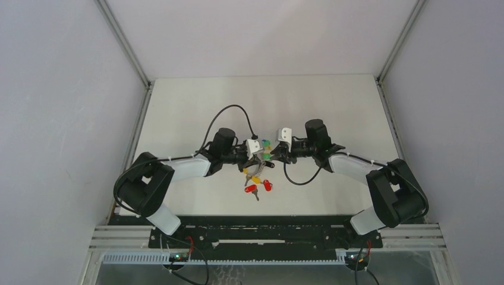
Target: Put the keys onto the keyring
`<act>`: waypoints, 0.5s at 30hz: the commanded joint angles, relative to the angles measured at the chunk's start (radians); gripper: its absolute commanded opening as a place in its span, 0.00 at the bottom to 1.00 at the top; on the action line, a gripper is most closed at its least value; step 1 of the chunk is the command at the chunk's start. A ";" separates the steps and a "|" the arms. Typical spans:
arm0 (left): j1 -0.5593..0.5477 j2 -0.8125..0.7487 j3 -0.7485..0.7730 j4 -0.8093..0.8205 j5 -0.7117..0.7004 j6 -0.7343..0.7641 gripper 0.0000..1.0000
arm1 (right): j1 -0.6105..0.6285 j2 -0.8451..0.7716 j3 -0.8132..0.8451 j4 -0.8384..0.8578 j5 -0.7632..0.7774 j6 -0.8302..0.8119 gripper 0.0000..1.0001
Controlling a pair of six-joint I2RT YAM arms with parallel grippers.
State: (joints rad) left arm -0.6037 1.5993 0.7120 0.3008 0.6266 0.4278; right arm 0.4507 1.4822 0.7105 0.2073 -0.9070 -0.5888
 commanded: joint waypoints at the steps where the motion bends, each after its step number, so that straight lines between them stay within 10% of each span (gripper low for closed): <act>1: -0.008 -0.042 0.077 -0.123 -0.025 0.050 0.00 | -0.002 0.012 0.032 0.079 -0.012 0.038 0.23; 15: -0.023 -0.051 0.188 -0.313 -0.063 0.048 0.00 | 0.032 0.134 0.029 0.259 -0.022 0.107 0.24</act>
State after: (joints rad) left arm -0.6132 1.5909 0.8207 0.0528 0.5873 0.4564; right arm 0.4744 1.6115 0.7105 0.3584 -0.9108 -0.5159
